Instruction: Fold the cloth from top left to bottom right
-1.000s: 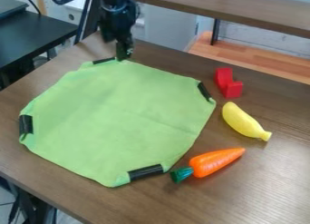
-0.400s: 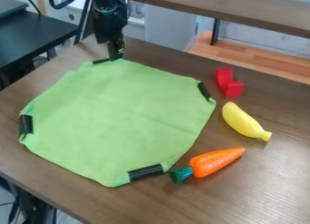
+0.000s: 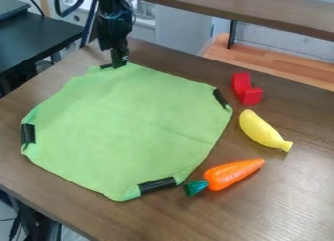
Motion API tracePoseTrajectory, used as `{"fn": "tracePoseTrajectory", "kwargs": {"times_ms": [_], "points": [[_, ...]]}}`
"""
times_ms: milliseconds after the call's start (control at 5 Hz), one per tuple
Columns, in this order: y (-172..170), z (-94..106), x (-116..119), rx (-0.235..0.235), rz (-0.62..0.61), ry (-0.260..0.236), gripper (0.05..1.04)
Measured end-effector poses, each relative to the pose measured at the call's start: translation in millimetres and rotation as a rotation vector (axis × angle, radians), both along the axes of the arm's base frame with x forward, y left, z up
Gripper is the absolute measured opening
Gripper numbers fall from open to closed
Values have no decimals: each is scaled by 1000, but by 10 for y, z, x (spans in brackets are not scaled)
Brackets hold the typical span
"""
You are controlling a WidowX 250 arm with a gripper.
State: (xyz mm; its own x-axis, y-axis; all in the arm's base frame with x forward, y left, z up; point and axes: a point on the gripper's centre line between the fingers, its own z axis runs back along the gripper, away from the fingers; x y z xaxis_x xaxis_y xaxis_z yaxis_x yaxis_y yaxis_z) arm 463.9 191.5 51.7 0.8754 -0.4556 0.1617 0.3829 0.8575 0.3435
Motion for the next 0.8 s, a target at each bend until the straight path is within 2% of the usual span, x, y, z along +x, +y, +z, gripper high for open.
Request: {"fn": "tracePoseTrajectory", "kwargs": {"times_ms": [200, 600, 800], "points": [[35, -43, 42, 5, 8, 1, 999], [87, -202, 73, 16, 25, 40, 972], [90, -267, 95, 39, 24, 55, 702]]}}
